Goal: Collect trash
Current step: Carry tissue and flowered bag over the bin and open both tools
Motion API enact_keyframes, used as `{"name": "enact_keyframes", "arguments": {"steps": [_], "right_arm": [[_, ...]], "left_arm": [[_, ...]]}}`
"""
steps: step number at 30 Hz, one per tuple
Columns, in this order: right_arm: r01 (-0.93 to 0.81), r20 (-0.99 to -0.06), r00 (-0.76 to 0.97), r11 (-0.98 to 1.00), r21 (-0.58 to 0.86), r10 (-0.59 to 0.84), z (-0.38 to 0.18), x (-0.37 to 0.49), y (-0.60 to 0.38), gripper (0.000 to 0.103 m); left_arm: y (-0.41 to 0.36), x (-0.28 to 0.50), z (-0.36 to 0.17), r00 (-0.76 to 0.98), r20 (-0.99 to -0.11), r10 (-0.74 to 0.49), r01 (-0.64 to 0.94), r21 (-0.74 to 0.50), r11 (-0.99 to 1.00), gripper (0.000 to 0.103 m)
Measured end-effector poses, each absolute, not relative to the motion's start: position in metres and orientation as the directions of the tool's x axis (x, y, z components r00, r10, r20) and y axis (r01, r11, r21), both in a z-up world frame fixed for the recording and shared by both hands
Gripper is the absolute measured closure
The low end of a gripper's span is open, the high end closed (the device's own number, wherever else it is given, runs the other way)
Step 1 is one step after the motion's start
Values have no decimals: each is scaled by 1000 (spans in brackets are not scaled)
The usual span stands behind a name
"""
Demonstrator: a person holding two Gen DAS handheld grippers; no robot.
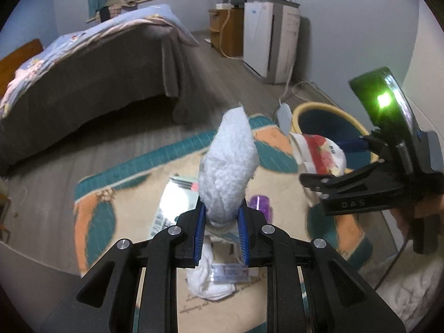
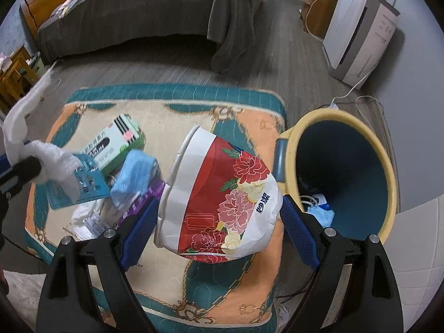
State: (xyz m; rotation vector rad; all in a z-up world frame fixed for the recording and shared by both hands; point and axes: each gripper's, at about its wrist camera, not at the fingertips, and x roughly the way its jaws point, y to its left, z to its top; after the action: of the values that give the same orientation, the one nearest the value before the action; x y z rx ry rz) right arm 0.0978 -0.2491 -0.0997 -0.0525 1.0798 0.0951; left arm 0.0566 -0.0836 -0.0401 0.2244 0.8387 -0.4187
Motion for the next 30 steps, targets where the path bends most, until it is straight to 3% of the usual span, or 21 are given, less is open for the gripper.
{"name": "enact_keyframes", "arguments": {"steps": [14,30], "right_arm": [[-20,-818,575,999,-30,-13,-60,106,-302,17],[283,-816,561,958,33,-137,-65,117,-437,17]], "left_arm": [[-122,86,-14,606,-741,-290,425,-7,905,81],[-239,101,-21,502,-762,-409,570,-64,819,81]]}}
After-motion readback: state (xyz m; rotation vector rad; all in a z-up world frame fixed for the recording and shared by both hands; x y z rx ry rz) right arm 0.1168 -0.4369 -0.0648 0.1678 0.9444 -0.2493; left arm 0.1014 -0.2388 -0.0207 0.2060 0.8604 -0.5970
